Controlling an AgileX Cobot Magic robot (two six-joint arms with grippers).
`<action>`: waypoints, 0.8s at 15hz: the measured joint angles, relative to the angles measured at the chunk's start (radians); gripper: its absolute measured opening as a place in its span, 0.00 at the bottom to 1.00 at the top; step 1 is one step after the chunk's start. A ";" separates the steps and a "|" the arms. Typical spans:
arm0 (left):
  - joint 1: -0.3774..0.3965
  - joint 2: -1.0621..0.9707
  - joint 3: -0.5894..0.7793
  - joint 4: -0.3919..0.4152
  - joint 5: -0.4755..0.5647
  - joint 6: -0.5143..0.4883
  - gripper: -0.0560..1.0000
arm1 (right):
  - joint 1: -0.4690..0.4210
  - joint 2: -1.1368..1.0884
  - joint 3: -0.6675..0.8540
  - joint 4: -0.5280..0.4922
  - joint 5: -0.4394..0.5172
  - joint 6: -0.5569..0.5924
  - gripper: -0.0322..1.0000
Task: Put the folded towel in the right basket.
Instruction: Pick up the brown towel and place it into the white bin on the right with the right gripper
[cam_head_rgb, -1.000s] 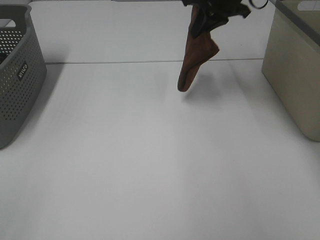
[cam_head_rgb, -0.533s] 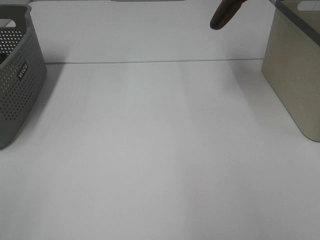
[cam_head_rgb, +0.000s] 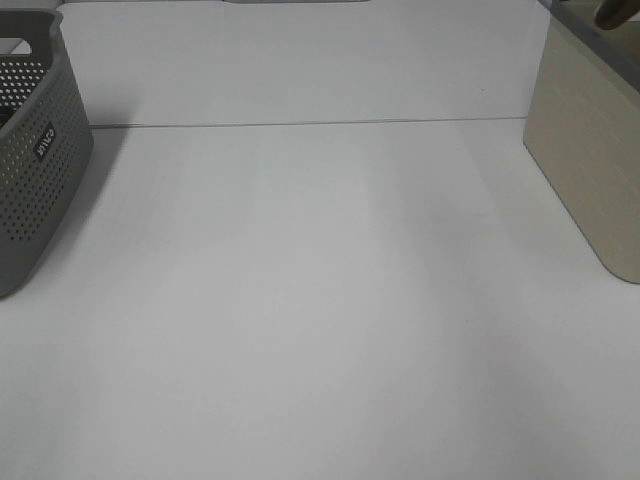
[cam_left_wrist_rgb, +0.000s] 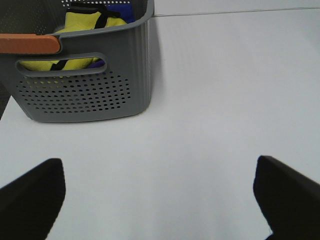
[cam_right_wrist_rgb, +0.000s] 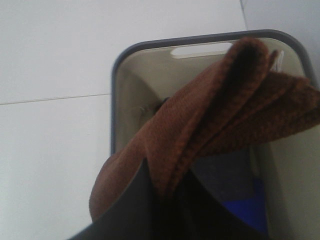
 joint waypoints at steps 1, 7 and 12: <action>0.000 0.000 0.000 0.000 0.000 0.000 0.97 | -0.033 0.000 0.000 -0.001 0.000 0.003 0.09; 0.000 0.000 0.000 0.000 0.000 0.000 0.97 | -0.074 0.065 0.172 0.002 0.000 0.037 0.12; 0.000 0.000 0.000 0.000 0.000 0.000 0.97 | -0.073 0.130 0.204 0.005 -0.001 0.078 0.62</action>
